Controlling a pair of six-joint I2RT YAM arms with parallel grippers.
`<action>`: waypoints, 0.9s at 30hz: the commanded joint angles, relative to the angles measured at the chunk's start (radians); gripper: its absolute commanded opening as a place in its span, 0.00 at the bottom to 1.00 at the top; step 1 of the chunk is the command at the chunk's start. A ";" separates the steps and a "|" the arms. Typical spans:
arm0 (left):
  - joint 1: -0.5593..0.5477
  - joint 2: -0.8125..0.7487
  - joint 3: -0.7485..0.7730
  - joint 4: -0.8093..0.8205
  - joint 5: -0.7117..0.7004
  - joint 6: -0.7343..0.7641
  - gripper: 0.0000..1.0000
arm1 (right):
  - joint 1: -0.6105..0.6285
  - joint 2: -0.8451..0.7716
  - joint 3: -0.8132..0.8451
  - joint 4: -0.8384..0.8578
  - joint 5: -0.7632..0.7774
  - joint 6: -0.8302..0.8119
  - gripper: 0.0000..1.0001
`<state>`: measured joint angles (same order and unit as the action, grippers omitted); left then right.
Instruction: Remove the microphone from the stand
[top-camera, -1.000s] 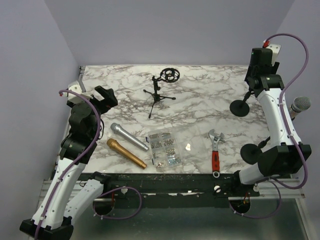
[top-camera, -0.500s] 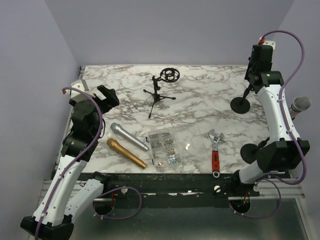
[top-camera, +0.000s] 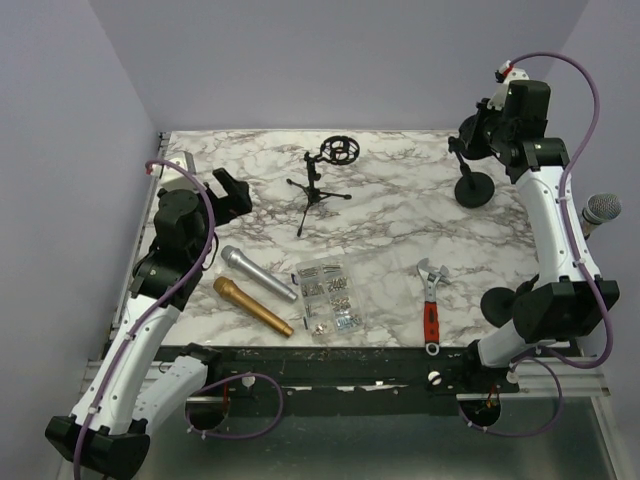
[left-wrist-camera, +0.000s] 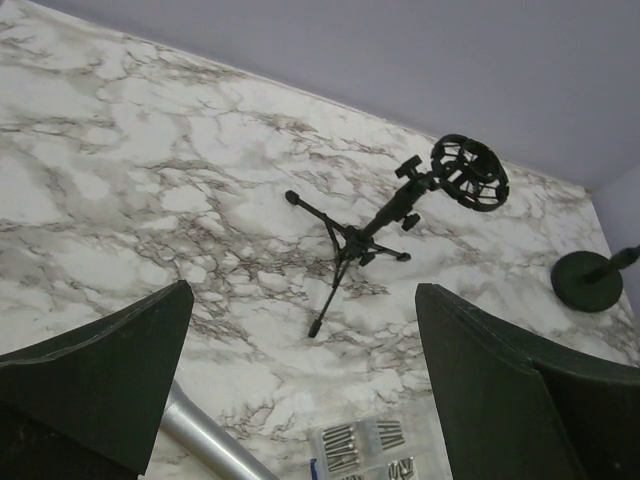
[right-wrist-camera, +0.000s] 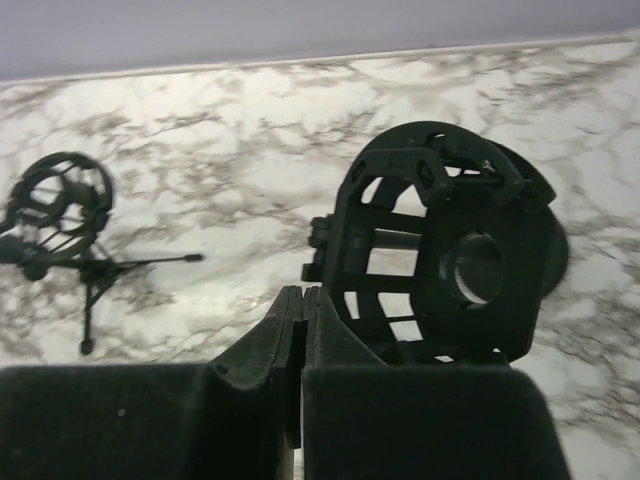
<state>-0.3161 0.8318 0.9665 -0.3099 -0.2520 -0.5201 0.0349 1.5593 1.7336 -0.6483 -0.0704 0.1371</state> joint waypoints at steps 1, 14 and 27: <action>0.005 0.010 0.008 0.055 0.182 0.035 0.95 | 0.047 -0.012 0.005 0.035 -0.218 0.002 0.01; 0.003 0.020 0.006 0.071 0.239 0.046 0.94 | 0.105 0.004 -0.026 -0.029 0.285 0.019 0.00; 0.002 0.007 0.001 0.082 0.252 0.053 0.94 | 0.125 0.028 -0.274 0.139 -0.181 0.054 0.57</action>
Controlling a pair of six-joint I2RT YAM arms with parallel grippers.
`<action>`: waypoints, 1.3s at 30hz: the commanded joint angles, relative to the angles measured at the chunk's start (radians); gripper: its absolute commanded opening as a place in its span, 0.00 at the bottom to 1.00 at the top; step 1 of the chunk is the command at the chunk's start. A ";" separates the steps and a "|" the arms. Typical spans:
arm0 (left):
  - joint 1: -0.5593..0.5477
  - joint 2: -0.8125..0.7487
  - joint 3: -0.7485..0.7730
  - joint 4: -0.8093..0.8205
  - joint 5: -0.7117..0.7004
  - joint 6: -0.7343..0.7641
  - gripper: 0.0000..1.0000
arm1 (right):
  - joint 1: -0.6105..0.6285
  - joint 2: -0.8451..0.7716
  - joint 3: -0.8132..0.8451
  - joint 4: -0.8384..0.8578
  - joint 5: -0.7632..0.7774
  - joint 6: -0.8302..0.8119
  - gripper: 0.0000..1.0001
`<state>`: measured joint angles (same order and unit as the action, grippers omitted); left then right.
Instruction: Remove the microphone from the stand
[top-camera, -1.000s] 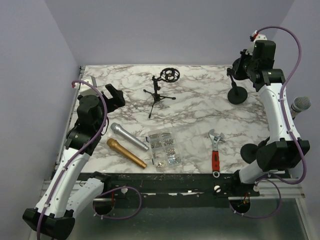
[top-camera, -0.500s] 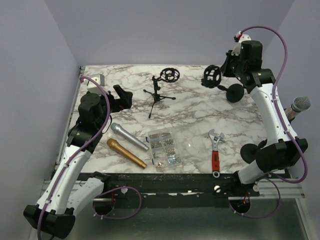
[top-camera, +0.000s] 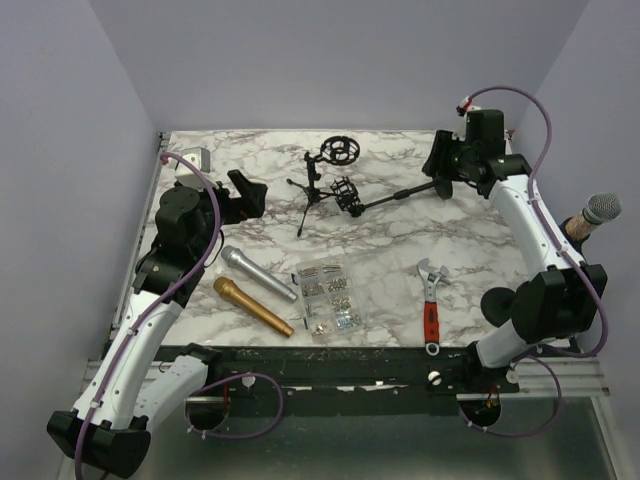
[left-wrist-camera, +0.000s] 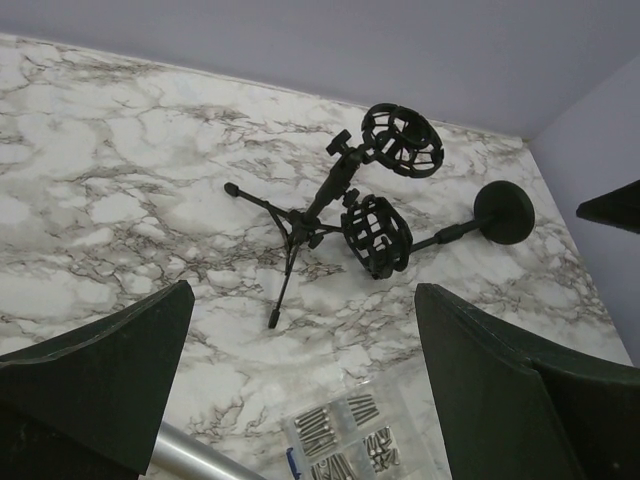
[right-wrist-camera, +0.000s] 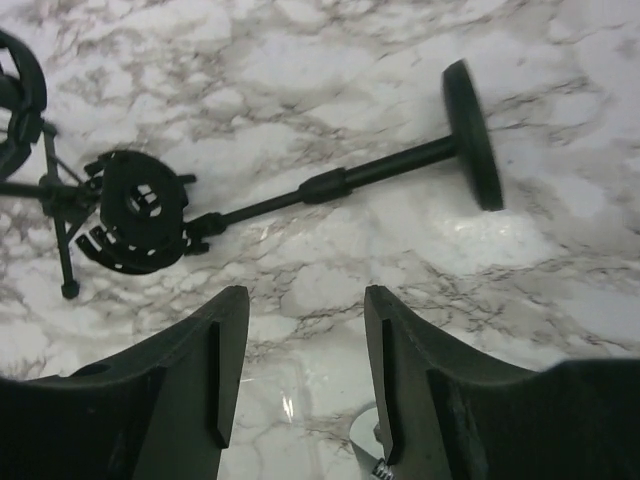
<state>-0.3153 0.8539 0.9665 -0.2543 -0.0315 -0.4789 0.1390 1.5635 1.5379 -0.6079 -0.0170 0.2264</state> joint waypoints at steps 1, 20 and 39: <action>0.001 -0.015 0.001 0.027 0.031 0.011 0.95 | 0.028 0.021 -0.118 0.147 -0.238 -0.093 0.58; -0.001 -0.016 -0.004 0.035 0.072 0.006 0.95 | 0.177 0.225 -0.549 0.834 0.186 -1.061 0.79; -0.001 0.000 -0.005 0.034 0.059 0.017 0.95 | 0.211 0.513 -0.661 1.457 0.271 -1.376 0.57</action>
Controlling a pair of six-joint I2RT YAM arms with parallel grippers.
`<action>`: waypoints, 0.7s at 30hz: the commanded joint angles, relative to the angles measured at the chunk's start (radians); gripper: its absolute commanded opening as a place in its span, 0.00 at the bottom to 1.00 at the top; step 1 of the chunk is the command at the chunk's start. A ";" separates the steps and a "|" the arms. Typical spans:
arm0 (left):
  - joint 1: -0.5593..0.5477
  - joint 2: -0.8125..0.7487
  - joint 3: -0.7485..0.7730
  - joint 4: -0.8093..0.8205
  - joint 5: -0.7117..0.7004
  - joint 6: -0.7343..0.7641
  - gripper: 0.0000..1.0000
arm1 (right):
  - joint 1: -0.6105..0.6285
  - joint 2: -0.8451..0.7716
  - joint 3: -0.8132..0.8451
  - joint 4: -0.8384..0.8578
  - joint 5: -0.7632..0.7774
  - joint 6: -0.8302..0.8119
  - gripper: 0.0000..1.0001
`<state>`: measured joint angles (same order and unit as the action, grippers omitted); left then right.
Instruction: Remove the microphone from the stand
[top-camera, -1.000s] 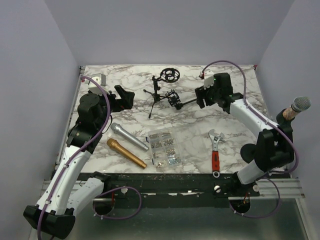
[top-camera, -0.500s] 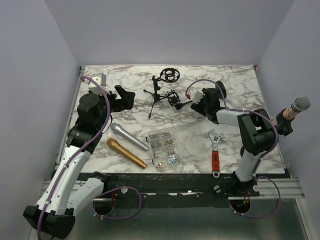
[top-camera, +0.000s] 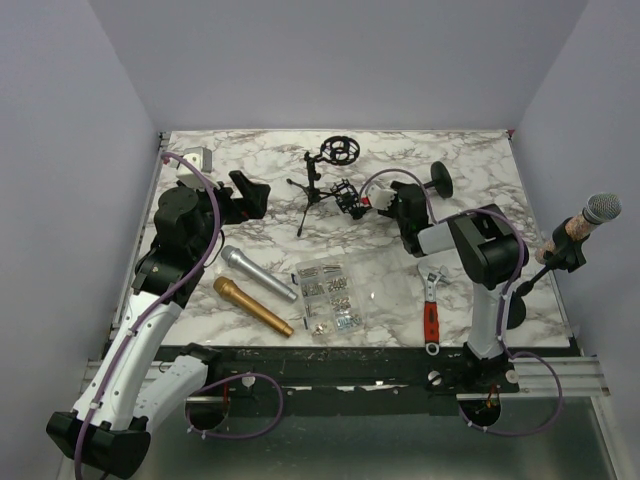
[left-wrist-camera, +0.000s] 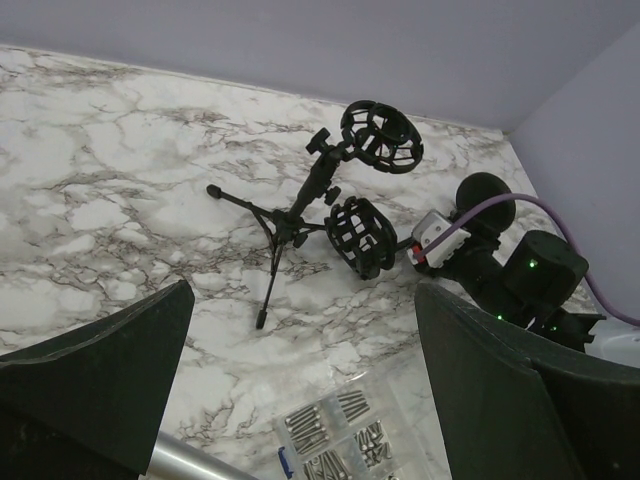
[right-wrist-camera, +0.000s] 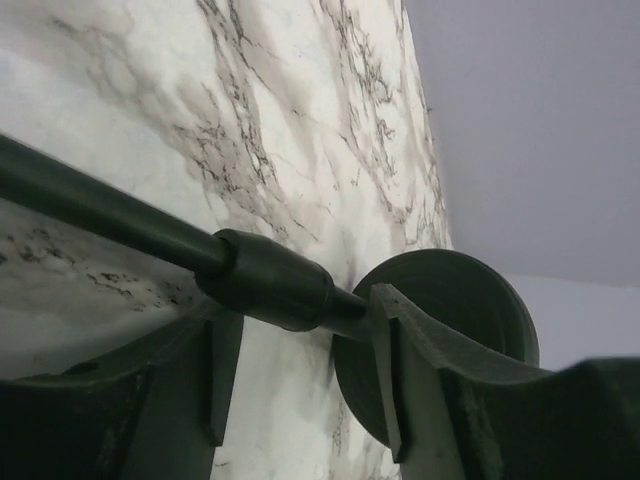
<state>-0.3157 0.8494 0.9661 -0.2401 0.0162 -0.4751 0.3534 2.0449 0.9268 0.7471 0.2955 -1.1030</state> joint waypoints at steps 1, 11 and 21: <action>0.000 0.006 -0.005 0.020 0.012 0.012 0.95 | -0.004 0.033 -0.064 0.119 -0.048 -0.055 0.51; 0.000 0.004 -0.004 0.023 0.024 0.012 0.95 | -0.002 -0.026 -0.194 0.301 -0.080 -0.069 0.11; -0.005 -0.019 -0.009 0.029 0.030 0.007 0.95 | -0.010 -0.108 -0.239 0.299 0.011 0.031 0.01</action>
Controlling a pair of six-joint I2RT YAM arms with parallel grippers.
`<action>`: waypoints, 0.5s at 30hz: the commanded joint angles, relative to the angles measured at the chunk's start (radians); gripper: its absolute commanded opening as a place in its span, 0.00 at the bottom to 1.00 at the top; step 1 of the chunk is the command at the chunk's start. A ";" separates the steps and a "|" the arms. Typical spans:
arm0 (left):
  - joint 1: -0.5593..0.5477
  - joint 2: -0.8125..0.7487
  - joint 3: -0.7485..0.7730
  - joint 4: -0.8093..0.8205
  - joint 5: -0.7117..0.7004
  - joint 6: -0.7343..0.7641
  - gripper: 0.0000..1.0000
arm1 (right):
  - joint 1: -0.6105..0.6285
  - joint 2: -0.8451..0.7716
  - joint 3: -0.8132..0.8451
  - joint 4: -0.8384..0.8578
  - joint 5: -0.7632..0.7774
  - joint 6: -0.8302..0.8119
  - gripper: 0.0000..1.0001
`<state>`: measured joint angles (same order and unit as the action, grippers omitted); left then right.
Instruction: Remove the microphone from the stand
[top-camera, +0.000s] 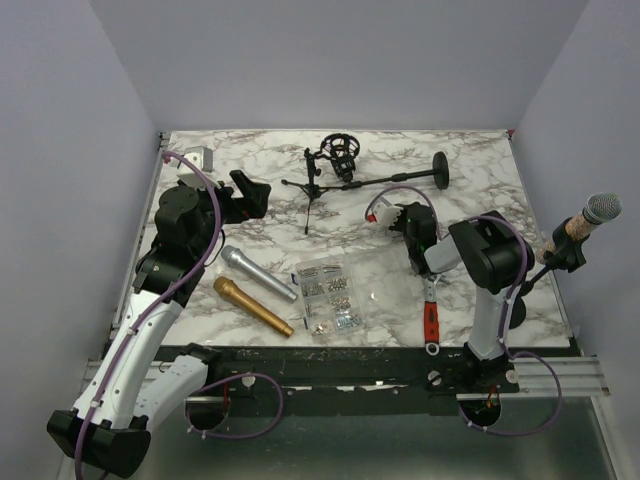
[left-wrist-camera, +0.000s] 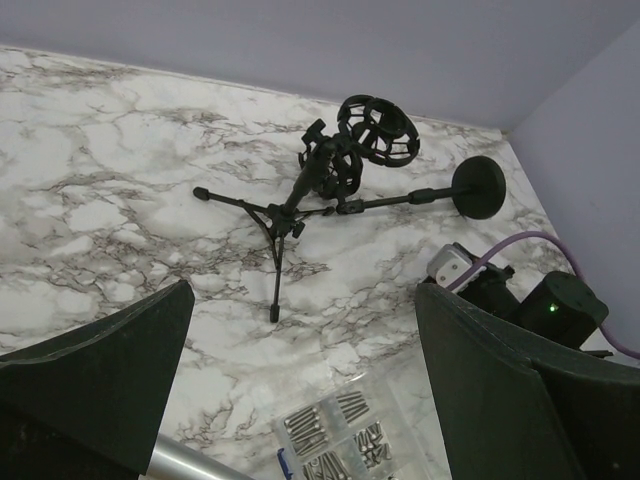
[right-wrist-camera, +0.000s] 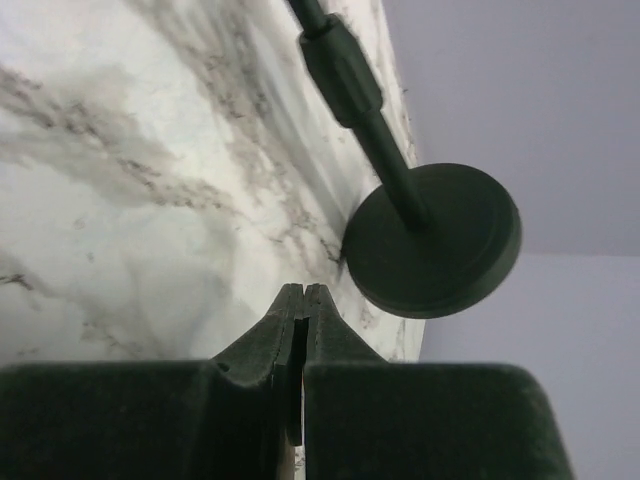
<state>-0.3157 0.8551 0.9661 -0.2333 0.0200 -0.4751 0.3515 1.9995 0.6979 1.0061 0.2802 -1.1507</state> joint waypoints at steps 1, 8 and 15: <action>-0.006 -0.027 -0.011 0.023 0.024 0.007 0.95 | -0.008 -0.069 -0.006 0.023 0.024 0.086 0.01; -0.012 -0.033 -0.012 0.025 0.020 0.010 0.95 | -0.028 -0.186 0.069 -0.271 -0.162 0.271 0.48; -0.016 -0.026 -0.010 0.023 0.027 0.007 0.94 | -0.045 -0.120 0.129 -0.315 -0.201 0.199 0.75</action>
<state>-0.3233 0.8341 0.9642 -0.2314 0.0200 -0.4751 0.3134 1.8381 0.8070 0.7376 0.1318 -0.9340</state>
